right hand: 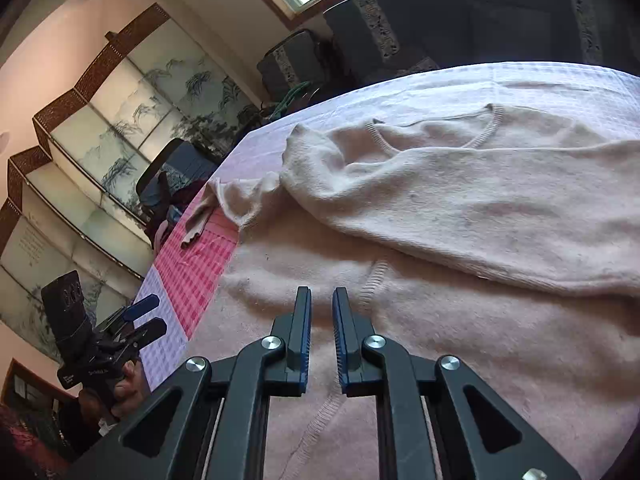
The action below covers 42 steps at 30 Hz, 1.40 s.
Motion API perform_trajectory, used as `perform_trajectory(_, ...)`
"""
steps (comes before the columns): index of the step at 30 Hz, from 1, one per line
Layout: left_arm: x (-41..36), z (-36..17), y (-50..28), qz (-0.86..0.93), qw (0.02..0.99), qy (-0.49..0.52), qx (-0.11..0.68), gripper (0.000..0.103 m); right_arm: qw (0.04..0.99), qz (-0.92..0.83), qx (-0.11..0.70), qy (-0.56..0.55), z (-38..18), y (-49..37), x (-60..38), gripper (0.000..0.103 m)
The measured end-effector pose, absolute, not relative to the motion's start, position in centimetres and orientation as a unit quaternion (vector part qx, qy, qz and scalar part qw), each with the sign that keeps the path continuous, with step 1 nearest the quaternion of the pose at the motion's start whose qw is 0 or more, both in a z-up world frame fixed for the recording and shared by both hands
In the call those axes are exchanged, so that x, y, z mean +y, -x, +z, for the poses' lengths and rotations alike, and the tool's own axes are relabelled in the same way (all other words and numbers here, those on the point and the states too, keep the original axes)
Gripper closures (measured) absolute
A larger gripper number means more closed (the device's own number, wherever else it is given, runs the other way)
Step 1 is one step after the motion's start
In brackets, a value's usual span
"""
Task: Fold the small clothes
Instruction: 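Carry the sleeve across the sweater body with the right gripper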
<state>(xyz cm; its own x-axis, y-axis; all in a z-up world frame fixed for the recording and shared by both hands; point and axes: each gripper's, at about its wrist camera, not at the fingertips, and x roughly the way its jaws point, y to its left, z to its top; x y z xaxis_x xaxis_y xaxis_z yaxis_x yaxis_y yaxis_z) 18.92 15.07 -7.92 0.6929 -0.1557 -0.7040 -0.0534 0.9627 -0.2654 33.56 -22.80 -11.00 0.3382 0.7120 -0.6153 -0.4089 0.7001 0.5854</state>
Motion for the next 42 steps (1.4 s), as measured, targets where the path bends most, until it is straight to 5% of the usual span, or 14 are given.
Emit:
perform_trajectory(6, 14.4, -7.1, -26.0, -0.081, 0.898, 0.177, 0.395, 0.001, 0.796, 0.233, 0.465, -0.31, -13.9, -33.5, -34.2, 0.089)
perform_trajectory(13, 11.6, -9.2, -32.9, -0.111, 0.875, 0.177, 0.438, 0.001, 0.778, 0.199, 0.466, -0.372, -16.0, -37.1, -35.4, 0.086)
perform_trajectory(17, 11.3, -10.5, -35.2, -0.099, 0.867, 0.196, 0.448, 0.001, 0.773, 0.143, 0.457, -0.415, -17.1, -38.7, -35.1, 0.057)
perform_trajectory(20, 11.1, -11.2, -36.4, -0.082, 0.867, 0.195, 0.452, 0.001, 0.792, 0.112, 0.42, -0.428, -17.0, -38.8, -35.8, 0.061)
perform_trajectory(22, 10.9, -11.6, -37.3, -0.08, 0.864, 0.2, 0.455, 0.001, 0.795, 0.098, 0.43, -0.415, -17.4, -39.2, -36.1, 0.097)
perform_trajectory(29, 9.7, -13.1, -39.1, -0.054, 0.869, 0.185, 0.455, 0.001, 0.802, 0.099, 0.412, -0.42, -18.1, -38.4, -38.9, 0.098)
perform_trajectory(30, 9.8, -13.4, -39.4, -0.046, 0.869, 0.195, 0.453, 0.003, 0.8, 0.099, 0.414, -0.423, -18.5, -38.3, -39.5, 0.098)
perform_trajectory(31, 10.1, -13.5, -39.5, -0.04, 0.869, 0.205, 0.449, 0.018, 0.798, 0.099, 0.415, -0.426, -18.8, -38.2, -39.7, 0.098)
perform_trajectory(32, 10.4, -13.6, -39.6, -0.039, 0.87, 0.21, 0.444, 0.05, 0.797, 0.101, 0.412, -0.431, -18.9, -38.1, -39.8, 0.098)
perform_trajectory(34, 11.1, -14.1, -39.6, -0.066, 0.861, 0.23, 0.449, 0.081, 0.797, 0.102, 0.41, -0.432, -18.7, -38.2, -39.9, 0.098)
perform_trajectory(42, 13.1, -14.4, -33.2, -0.006, 0.888, 0.166, 0.428, 0.078, 0.798, 0.107, 0.407, -0.432, -18.7, -37.5, -40.2, 0.098)
